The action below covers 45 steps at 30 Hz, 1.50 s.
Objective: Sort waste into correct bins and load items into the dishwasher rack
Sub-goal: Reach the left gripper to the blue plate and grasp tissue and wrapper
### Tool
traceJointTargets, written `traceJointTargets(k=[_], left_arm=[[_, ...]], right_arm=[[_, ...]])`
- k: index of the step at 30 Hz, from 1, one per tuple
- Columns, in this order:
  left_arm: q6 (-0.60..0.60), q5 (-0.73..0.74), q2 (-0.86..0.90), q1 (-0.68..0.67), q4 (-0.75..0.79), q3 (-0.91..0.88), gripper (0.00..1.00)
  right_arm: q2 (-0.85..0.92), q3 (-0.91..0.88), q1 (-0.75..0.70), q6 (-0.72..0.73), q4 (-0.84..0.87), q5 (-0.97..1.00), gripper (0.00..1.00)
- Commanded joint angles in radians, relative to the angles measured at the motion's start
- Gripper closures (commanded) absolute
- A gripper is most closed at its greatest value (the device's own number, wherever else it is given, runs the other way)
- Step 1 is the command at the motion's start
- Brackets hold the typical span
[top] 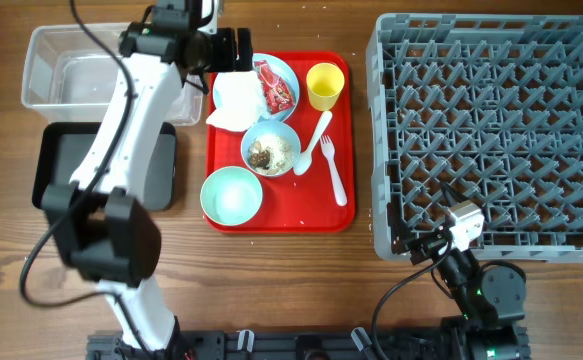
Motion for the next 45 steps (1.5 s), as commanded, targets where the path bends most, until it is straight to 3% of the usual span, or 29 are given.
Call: traceJointTargets(k=[1,4,11,25,31,39,45], left_arm=[[-0.024,0.006,0.108,-0.017,-0.102,0.184,0.00],[0.003,-0.016,0.185,-0.040,-0.134,0.306,0.00],[0.036,-0.030,0.346,-0.048,-0.118,0.306,0.00],[0.024,-0.071,0.423,-0.056,-0.166,0.300,0.00],[-0.188,-0.080,0.426,-0.060,-0.131,0.300,0.00],[-0.191,-0.228,0.461,-0.090,-0.063,0.294,0.00],[-0.242,-0.220,0.509,-0.117,-0.065,0.294,0.00]], right_arm=[[-0.006,-0.001,0.006,-0.017,0.003,-0.017,0.00],[-0.006,-0.001,0.006,-0.017,0.003,-0.017,0.00],[-0.006,-0.001,0.006,-0.017,0.003,-0.016,0.00],[-0.006,-0.001,0.006,-0.017,0.003,-0.017,0.00],[-0.006,-0.001,0.006,-0.017,0.003,-0.017,0.00],[-0.006,-0.001,0.006,-0.017,0.003,-0.017,0.00],[-0.006,-0.001,0.006,-0.017,0.003,-0.017,0.00]])
